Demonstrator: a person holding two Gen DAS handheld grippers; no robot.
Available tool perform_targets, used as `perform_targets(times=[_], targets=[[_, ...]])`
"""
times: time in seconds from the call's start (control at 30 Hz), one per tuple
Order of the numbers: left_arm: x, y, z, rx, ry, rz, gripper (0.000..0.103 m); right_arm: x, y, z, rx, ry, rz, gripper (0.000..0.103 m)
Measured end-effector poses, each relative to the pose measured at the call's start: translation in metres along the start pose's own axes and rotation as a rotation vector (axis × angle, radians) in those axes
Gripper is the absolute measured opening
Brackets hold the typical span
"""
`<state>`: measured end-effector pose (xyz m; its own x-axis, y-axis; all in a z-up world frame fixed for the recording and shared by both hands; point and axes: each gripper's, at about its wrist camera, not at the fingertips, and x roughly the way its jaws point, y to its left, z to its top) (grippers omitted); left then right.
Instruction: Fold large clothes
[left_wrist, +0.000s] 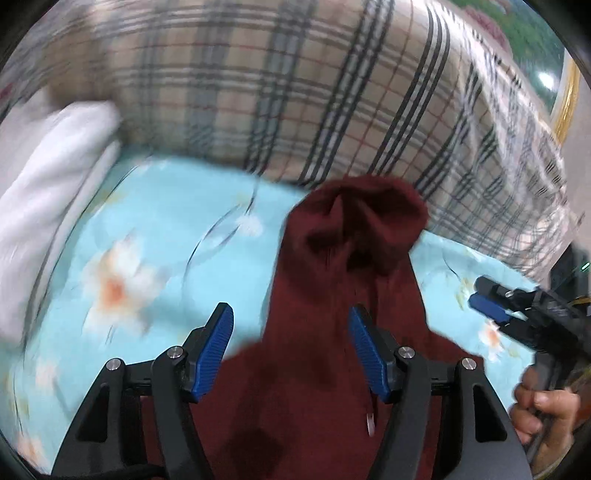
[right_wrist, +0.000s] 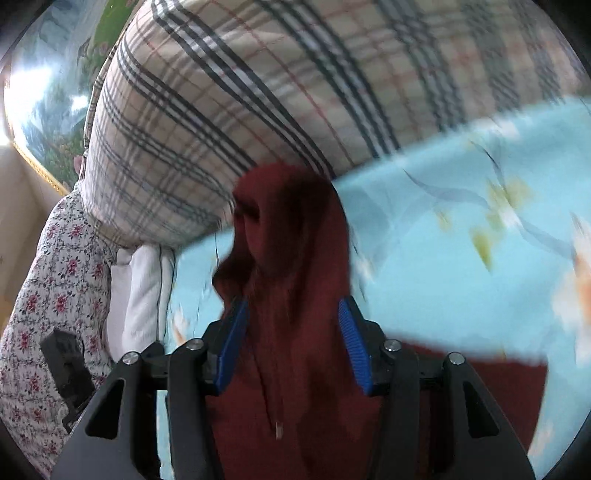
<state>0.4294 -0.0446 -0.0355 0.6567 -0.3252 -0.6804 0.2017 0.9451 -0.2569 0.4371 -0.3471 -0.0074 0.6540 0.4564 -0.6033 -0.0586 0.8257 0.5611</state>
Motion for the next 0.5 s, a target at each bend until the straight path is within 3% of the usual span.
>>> perform_targets(times=[0.03,0.07,0.17,0.33,0.37,0.4,0.43,0.47,0.5], targets=[[0.019,-0.009,0.015,0.047,0.002,0.027,0.068,0.007,0.003,0.010,-0.015,-0.003,-0.001,0.071],[0.033,-0.014,0.025,0.077,0.003,0.047,0.068,0.018,0.007,0.024,-0.037,-0.013,-0.012,0.073],[0.076,-0.024,0.057,0.132,0.023,0.074,0.069,0.043,0.010,0.052,-0.087,-0.016,-0.040,0.073],[0.137,-0.027,0.096,0.155,0.051,0.095,0.069,0.087,-0.009,0.085,-0.049,0.000,-0.030,0.071],[0.150,-0.030,0.100,0.170,0.066,0.098,0.064,0.094,-0.011,0.088,-0.053,0.003,-0.021,0.056],[0.159,-0.032,0.101,0.186,0.080,0.097,0.043,0.101,-0.010,0.089,-0.062,0.011,-0.003,0.045],[0.165,-0.035,0.101,0.203,0.093,0.084,0.029,0.108,-0.009,0.089,-0.064,0.038,0.007,0.022],[0.167,-0.038,0.101,0.221,0.100,0.064,0.005,0.112,-0.007,0.089,-0.064,0.058,0.013,0.007],[0.164,-0.043,0.099,0.242,0.083,0.071,0.005,0.113,-0.003,0.086,-0.076,0.073,0.018,0.007]])
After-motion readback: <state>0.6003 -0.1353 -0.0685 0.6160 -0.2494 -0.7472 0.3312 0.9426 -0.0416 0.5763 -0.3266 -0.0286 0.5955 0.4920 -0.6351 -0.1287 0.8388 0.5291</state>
